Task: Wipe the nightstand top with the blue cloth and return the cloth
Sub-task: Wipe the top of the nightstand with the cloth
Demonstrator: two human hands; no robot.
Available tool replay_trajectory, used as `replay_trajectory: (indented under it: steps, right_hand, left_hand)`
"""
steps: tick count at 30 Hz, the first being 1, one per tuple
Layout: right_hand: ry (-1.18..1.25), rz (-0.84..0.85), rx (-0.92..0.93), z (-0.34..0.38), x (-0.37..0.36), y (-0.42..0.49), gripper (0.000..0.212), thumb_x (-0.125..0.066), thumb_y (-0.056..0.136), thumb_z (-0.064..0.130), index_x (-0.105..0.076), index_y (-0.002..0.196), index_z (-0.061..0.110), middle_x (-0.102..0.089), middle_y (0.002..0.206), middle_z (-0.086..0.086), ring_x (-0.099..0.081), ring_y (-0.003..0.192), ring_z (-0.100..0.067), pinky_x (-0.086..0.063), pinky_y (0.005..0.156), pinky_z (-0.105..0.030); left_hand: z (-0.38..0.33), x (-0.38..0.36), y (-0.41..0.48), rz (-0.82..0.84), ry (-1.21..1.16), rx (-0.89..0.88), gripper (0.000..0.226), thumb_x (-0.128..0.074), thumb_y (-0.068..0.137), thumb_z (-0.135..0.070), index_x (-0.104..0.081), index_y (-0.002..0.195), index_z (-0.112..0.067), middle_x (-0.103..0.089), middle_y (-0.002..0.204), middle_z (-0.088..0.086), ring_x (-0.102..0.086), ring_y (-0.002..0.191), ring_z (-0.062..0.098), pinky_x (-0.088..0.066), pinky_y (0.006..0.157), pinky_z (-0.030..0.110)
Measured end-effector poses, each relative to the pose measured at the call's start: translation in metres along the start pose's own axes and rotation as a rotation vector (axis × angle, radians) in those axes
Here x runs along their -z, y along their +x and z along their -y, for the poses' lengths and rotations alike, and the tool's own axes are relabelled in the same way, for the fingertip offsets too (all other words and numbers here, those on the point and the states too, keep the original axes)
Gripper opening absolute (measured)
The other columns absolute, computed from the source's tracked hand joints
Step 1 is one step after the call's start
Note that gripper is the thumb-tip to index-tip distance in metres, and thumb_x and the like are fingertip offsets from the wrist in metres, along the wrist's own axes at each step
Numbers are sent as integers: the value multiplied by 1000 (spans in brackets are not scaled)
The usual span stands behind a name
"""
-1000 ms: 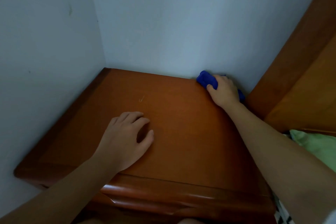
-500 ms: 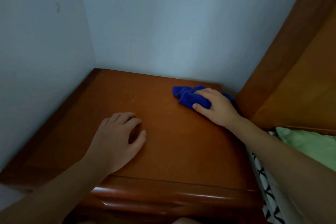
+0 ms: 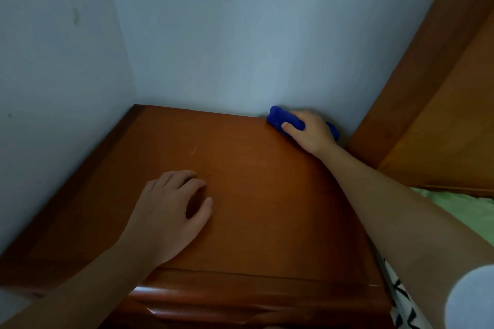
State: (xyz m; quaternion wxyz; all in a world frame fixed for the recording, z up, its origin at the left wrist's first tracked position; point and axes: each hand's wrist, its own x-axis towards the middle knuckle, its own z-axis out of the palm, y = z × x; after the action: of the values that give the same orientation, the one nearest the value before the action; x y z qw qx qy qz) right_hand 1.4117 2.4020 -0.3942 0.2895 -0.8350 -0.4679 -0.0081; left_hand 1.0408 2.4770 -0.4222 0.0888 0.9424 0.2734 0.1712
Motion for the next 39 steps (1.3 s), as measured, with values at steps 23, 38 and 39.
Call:
replay_trajectory:
  steps: [23,38,39]
  right_hand:
    - [-233,173,512,52,41,-178,51,-57,99,44,-51,146,26,-47,152,10,-40,141,-11,-34,114,-34]
    - [-114,-76,97,39,-4,-85,38,-61,93,31,-62,129,20,-62,126,2,-53,115,-20,-46,100,-43]
    - [-105,-70,110,42,-5,-91,38,-61,92,30,-63,129,21,-62,126,2,-53,115,-19,-45,101,-44]
  left_hand:
    - [-5,10,1,48,24,2,69,-25,89,-66,-60,132,-26,-56,140,-1,-48,131,16,-41,107,42]
    - [-3,6,-1,-4,2,-9,60,-33,90,-64,-63,127,-27,-58,135,-5,-48,129,13,-39,104,39]
    - [-3,6,-1,-5,-1,-10,60,-33,90,-63,-64,127,-26,-59,135,-5,-49,129,14,-39,104,39]
